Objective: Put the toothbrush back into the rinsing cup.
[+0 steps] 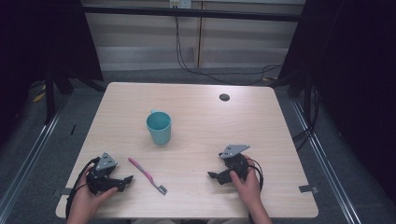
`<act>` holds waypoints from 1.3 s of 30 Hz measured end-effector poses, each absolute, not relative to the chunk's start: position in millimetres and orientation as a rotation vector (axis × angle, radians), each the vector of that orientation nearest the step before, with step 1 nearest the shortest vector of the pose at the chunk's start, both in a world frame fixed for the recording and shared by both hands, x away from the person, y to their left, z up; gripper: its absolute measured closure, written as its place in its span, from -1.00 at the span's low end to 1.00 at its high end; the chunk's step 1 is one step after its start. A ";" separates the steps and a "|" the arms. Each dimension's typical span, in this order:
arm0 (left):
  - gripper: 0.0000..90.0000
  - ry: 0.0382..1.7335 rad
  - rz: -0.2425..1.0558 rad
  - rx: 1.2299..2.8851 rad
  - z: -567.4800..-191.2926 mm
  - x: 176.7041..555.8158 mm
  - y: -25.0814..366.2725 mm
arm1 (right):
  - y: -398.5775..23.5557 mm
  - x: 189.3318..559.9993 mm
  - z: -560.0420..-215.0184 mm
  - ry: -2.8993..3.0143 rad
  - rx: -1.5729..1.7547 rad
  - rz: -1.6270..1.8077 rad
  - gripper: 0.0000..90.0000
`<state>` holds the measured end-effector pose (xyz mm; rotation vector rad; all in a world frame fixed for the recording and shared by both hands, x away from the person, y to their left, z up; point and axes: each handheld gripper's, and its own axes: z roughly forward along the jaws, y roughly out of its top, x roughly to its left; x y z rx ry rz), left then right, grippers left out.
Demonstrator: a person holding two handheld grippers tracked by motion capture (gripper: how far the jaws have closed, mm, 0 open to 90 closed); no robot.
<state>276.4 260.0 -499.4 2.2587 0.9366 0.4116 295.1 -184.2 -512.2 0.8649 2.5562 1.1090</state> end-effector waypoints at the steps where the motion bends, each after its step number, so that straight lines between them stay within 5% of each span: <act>1: -0.64 0.937 0.412 2.259 -499.4 276.4 260.0 | -184.2 295.1 -512.2 2.556 0.865 1.109 -0.74; 14: -0.56 0.712 0.439 2.511 -477.1 281.5 250.0 | -184.2 295.2 -512.3 2.558 0.859 1.110 -0.74; 39: -0.55 0.451 0.403 2.669 -452.7 297.8 224.8 | -184.2 295.3 -512.3 2.558 0.858 1.110 -0.74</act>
